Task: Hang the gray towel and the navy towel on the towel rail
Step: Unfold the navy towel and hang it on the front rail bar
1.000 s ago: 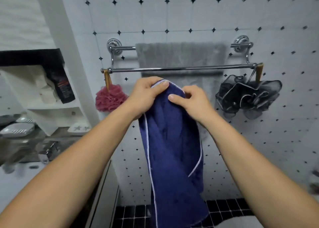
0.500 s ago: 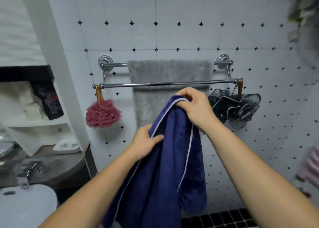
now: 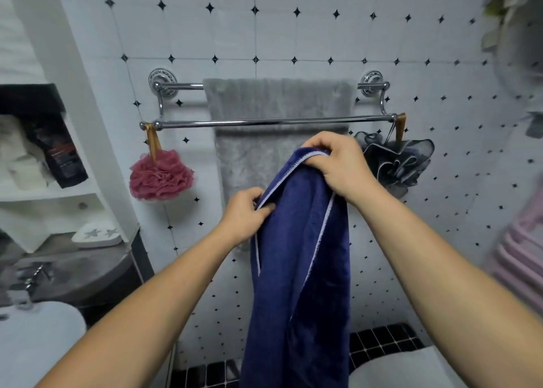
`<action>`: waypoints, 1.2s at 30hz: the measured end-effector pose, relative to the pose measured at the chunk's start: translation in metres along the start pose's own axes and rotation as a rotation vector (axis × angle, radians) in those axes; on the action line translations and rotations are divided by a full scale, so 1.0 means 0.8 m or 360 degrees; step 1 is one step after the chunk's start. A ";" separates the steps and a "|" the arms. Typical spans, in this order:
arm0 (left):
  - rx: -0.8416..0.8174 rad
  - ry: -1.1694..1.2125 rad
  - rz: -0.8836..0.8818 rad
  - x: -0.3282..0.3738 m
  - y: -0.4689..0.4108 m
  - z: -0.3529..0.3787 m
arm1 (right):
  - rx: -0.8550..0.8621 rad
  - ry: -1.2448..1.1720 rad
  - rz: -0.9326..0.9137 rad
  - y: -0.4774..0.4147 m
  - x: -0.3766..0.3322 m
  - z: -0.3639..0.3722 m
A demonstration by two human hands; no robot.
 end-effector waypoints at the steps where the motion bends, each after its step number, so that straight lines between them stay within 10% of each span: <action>1: -0.0032 -0.0068 -0.0019 -0.013 0.003 0.009 | 0.0015 0.0011 0.0001 -0.001 0.001 -0.004; 16: 0.0401 -0.0036 -0.0271 -0.092 -0.041 -0.067 | 0.0303 0.0067 0.0524 0.004 0.123 -0.098; 26: -0.0101 0.0293 0.0240 0.044 -0.036 -0.009 | -0.0785 -0.0147 0.0491 0.046 0.054 0.034; 36: -0.0216 0.0226 -0.0071 -0.016 -0.017 -0.022 | -0.0431 -0.0190 0.0607 0.024 0.057 0.050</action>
Point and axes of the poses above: each hand's wrist, its own y-axis away from the middle knuckle, its own z-axis out of the palm, x = y × z, the point moved 3 cm from there along -y, towards the middle knuckle, and after that the axes turned 8 degrees about x, right-handed, at the moved point
